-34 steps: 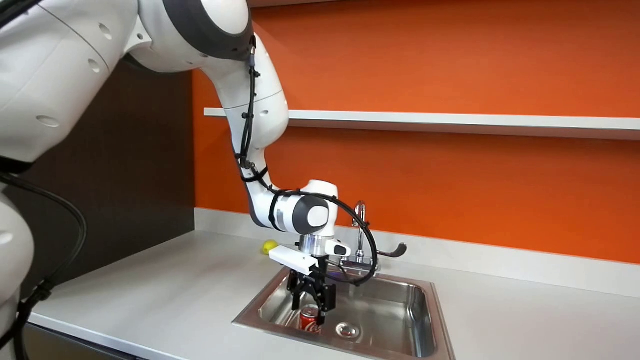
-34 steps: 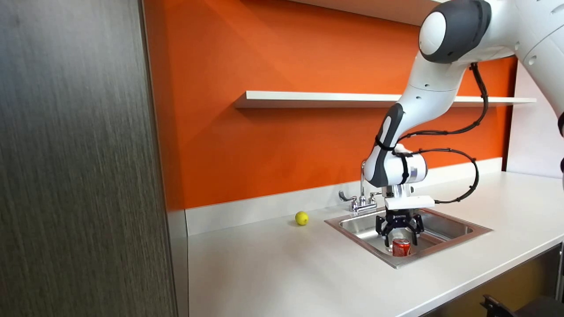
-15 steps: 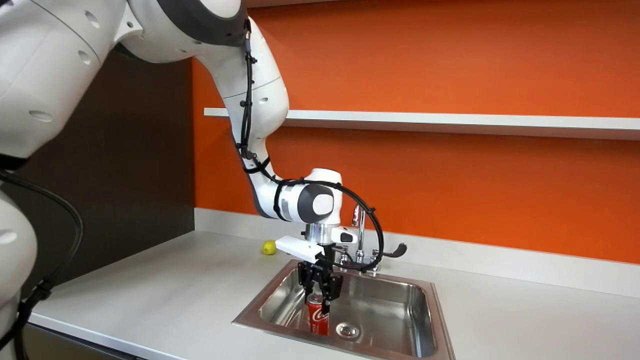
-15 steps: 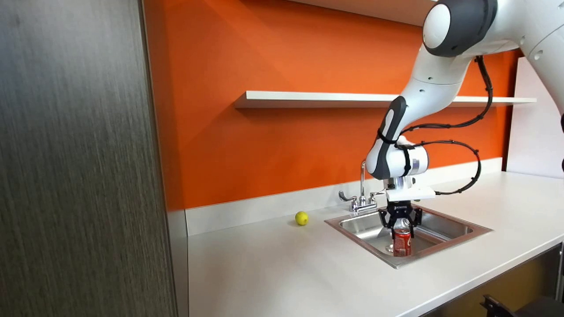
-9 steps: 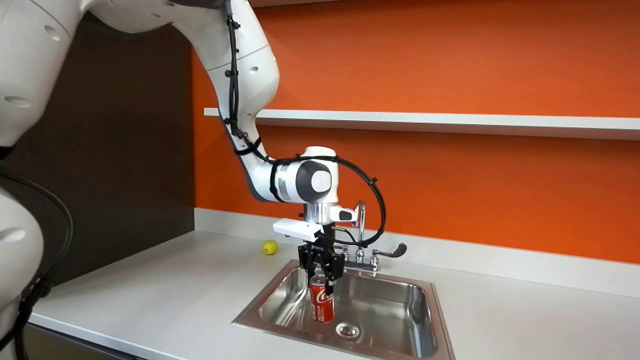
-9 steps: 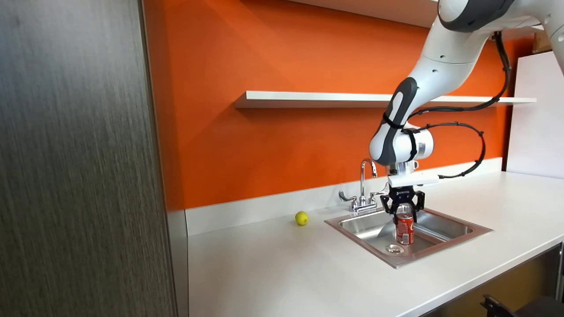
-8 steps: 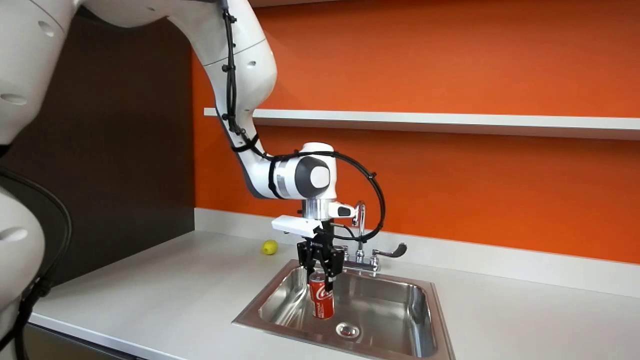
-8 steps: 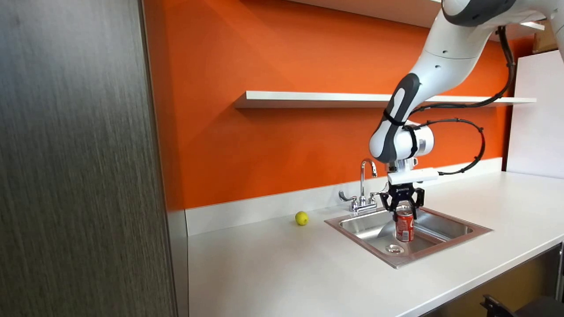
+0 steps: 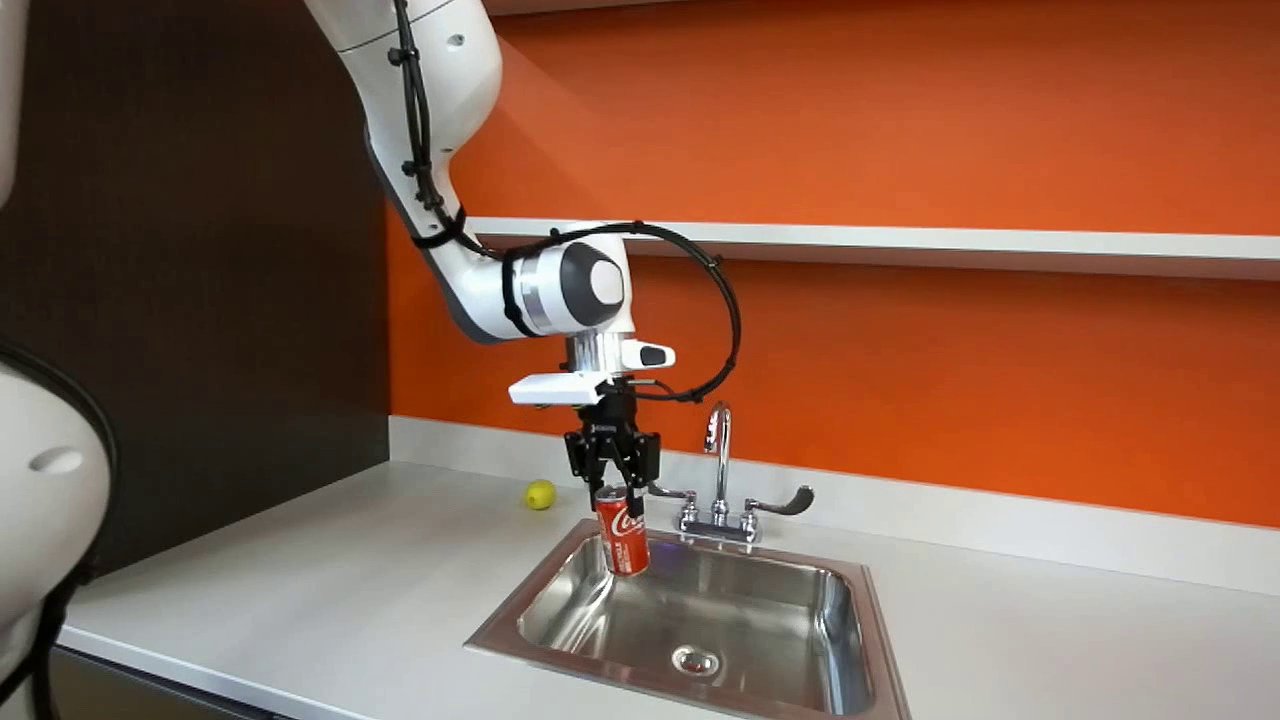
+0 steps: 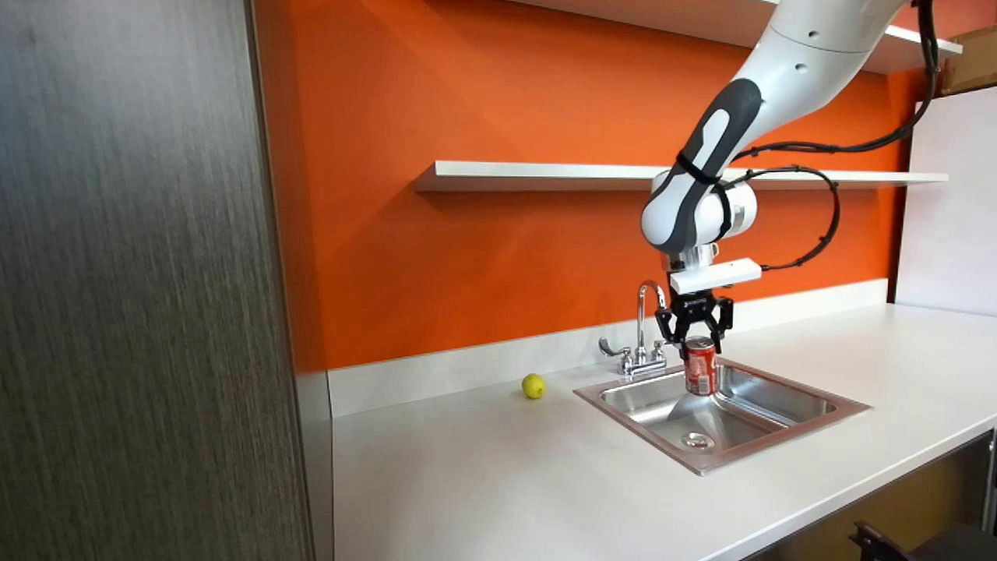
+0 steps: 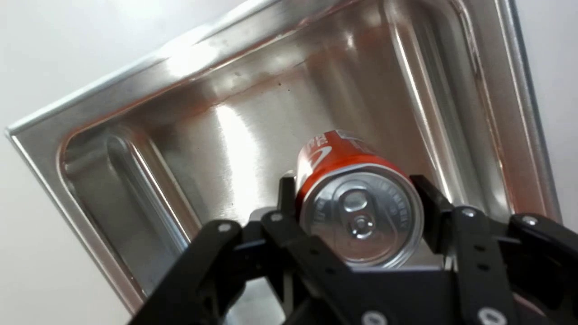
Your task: Remove the can from the sink
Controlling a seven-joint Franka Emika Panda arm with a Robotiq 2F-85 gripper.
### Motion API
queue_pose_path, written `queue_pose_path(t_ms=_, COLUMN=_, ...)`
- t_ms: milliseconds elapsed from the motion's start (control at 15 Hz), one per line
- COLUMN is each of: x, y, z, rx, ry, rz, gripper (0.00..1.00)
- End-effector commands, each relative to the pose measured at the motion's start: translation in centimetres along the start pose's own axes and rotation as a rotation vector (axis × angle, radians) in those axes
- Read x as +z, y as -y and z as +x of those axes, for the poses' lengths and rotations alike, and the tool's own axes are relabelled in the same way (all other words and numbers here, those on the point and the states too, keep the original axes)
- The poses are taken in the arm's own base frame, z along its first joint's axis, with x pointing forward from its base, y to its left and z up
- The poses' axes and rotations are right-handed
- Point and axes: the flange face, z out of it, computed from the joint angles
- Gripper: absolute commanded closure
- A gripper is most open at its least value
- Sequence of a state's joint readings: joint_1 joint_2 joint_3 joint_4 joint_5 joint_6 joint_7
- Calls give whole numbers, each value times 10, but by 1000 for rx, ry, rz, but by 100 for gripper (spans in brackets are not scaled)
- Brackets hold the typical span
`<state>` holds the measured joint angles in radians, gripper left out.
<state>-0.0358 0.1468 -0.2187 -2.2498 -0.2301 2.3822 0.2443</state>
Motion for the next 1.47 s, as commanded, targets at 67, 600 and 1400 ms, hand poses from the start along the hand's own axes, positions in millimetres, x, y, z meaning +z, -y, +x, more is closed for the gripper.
queue_pose_path(t_ms=67, x=-38, y=26, z=-10, rx=-45, ry=-29, rz=-36, gripper=62)
queue_pose_path(t_ms=600, x=-50, y=98, z=-20, rx=-197, ry=-54, rz=-8, gripper=62)
queue_pose_path(t_ms=1400, x=-38, y=180, z=-57, rx=-346, ry=-10, rz=49, gripper=62)
